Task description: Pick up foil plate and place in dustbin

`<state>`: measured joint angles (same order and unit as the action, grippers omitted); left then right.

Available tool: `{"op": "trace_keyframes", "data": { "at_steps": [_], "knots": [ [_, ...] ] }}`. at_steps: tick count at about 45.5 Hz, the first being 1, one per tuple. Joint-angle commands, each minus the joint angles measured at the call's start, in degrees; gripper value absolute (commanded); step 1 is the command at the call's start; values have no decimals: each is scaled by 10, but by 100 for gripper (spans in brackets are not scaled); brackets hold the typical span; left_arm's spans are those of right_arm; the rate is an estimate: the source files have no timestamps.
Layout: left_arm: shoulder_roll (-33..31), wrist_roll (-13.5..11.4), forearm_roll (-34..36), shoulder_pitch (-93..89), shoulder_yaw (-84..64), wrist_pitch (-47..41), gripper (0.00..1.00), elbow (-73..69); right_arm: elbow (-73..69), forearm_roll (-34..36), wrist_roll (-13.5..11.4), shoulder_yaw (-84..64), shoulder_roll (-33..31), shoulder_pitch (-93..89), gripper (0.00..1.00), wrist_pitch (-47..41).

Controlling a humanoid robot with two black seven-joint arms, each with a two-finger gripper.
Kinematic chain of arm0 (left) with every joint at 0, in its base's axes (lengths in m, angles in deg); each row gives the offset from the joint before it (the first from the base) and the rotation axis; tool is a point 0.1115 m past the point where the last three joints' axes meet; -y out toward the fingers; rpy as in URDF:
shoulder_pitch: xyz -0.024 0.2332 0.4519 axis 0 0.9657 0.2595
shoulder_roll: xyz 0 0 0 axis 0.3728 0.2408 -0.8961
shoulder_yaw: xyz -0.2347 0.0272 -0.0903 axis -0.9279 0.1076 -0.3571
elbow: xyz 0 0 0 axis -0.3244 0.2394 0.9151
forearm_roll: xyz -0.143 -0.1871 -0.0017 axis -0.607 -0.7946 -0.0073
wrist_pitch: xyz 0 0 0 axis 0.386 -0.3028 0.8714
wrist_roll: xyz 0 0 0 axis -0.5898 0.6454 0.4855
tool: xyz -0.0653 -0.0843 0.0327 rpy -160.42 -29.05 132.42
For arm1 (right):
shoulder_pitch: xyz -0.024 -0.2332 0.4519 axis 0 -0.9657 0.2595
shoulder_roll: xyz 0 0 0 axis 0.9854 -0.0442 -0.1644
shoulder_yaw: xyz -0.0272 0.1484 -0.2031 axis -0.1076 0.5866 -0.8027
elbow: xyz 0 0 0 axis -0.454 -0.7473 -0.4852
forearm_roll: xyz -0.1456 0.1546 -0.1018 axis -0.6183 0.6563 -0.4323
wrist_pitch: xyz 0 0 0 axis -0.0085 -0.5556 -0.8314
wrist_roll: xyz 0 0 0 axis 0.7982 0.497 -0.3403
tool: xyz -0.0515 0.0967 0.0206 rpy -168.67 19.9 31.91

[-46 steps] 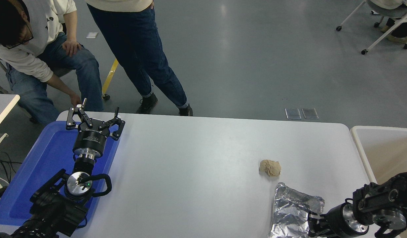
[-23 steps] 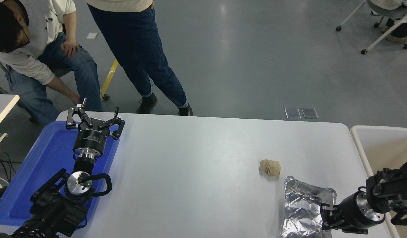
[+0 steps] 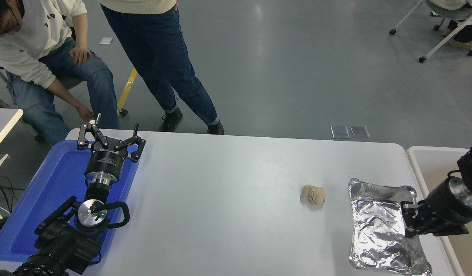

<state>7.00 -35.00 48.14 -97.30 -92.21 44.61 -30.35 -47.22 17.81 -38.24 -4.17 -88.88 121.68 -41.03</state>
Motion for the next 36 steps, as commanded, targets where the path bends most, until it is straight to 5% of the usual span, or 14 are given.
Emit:
{"op": "trace_keyframes", "data": {
  "at_steps": [1,36],
  "knots": [
    [0,0,-1,0,0,0,100,0,-35,-7,-1,-43,1,151,0,-51],
    [1,-1,-1,0,0,0,100,-1,-44,-6,-1,-89,48,379,0,-51]
  ]
}}
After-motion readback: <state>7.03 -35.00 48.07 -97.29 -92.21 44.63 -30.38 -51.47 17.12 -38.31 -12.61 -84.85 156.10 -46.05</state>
